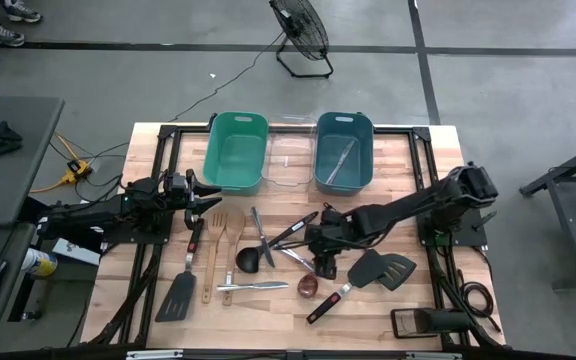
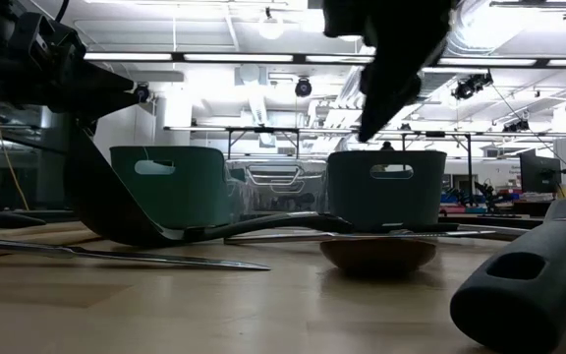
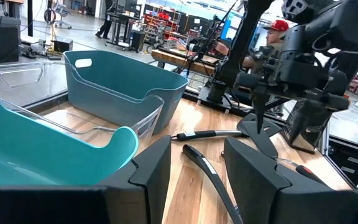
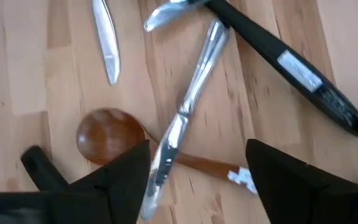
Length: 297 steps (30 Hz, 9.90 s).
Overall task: Pick & Place Kitchen Items
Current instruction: Put the silver table knife into the blue bin
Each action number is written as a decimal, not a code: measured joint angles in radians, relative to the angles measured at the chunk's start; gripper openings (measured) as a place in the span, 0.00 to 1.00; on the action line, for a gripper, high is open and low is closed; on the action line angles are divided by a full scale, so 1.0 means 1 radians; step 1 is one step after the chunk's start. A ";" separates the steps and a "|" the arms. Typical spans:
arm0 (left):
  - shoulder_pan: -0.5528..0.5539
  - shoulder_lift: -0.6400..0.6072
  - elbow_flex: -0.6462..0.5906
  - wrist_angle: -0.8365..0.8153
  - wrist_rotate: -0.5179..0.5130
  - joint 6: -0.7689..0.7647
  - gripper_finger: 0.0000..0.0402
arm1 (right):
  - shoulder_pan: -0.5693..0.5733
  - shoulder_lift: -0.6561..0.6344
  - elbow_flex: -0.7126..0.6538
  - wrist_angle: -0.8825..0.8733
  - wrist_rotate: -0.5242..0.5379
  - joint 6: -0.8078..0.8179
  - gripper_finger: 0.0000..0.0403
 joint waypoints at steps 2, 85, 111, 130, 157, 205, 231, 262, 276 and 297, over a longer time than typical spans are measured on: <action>0.000 0.000 0.000 0.000 0.000 0.000 0.37 | -0.005 0.043 0.048 -0.018 0.000 0.001 0.69; 0.000 0.000 0.000 0.000 0.000 0.000 0.37 | -0.014 0.408 0.199 -0.075 -0.023 0.184 0.09; 0.000 0.000 0.000 0.000 0.000 0.000 0.37 | -0.050 0.199 0.194 -0.180 -0.132 0.086 0.09; 0.000 0.000 0.000 0.000 0.000 0.000 0.37 | -0.251 -0.204 0.196 -0.398 -0.142 -0.463 0.09; 0.000 0.000 0.000 0.000 0.000 0.000 0.37 | -0.751 -0.180 0.197 -0.423 -0.099 -1.623 0.09; 0.000 0.000 0.000 0.000 0.000 0.000 0.37 | -0.850 0.035 0.065 -0.302 0.000 -1.834 0.10; 0.000 0.000 0.000 0.000 0.000 0.000 0.37 | -0.841 0.086 0.047 -0.230 -0.027 -1.851 0.12; 0.000 0.000 0.000 0.000 0.000 0.000 0.37 | -0.839 -0.030 0.047 -0.184 -0.097 -1.000 0.29; 0.000 0.000 0.000 0.000 0.000 0.000 0.37 | -0.779 -0.279 -0.200 0.256 -0.422 -0.800 0.29; 0.000 0.000 0.000 0.000 0.000 0.000 0.37 | -0.653 -0.861 -0.863 0.874 -0.422 -0.555 0.29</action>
